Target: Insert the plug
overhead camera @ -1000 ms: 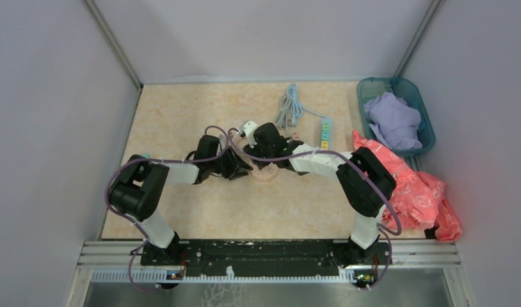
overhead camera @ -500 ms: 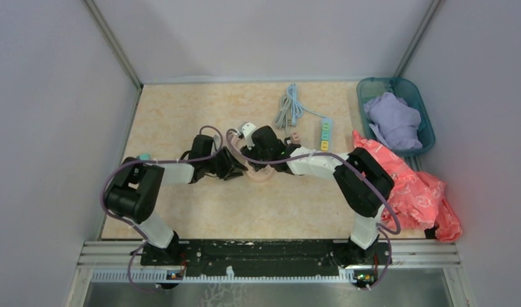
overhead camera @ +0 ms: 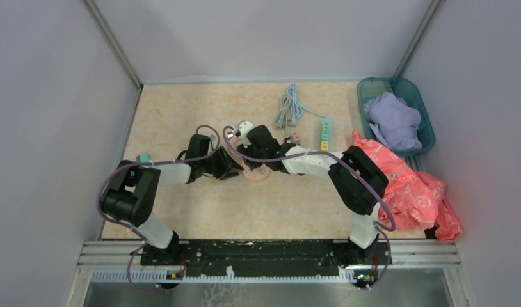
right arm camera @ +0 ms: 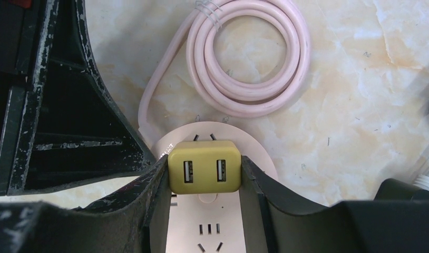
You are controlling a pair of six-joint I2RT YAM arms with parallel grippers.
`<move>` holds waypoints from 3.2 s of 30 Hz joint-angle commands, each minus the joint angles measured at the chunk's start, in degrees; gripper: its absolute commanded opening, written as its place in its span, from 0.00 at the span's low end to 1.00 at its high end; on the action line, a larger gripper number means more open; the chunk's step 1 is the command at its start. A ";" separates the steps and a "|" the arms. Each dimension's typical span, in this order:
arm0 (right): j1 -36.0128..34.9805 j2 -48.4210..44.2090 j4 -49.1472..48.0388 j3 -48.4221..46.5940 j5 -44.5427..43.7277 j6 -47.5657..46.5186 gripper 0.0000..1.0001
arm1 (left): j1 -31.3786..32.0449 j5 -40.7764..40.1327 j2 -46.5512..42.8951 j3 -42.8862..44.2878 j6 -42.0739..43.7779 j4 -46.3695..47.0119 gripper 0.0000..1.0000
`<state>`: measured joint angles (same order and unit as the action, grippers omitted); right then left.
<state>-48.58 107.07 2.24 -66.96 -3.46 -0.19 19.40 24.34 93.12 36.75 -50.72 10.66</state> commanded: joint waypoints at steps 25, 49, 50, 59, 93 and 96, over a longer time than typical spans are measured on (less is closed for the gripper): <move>-1.89 11.54 24.09 -0.35 -3.14 -0.07 0.00 | -0.41 -2.97 -0.46 -1.77 1.90 -2.96 0.44; -2.34 -5.36 13.56 -2.03 -2.64 2.86 0.73 | -2.69 -13.70 -15.80 1.50 7.60 -19.14 0.83; -2.35 -6.53 12.89 -1.58 -2.65 2.98 0.75 | -3.16 -14.23 -16.42 1.89 8.05 -20.25 0.84; -2.34 -19.80 5.33 7.63 -2.88 2.42 0.85 | -8.67 -21.07 -21.91 7.40 11.35 -30.61 0.94; -2.31 -35.36 -34.93 38.48 -18.59 3.57 0.97 | -43.58 -34.24 2.79 30.67 14.89 -42.27 0.97; -2.32 -34.93 -34.89 38.33 -18.83 3.37 0.97 | -44.62 -34.10 6.10 32.90 12.63 -42.86 0.96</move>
<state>-50.26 71.40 -28.42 -28.49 -20.86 3.20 -23.68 -8.75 95.72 66.26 -34.15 -30.94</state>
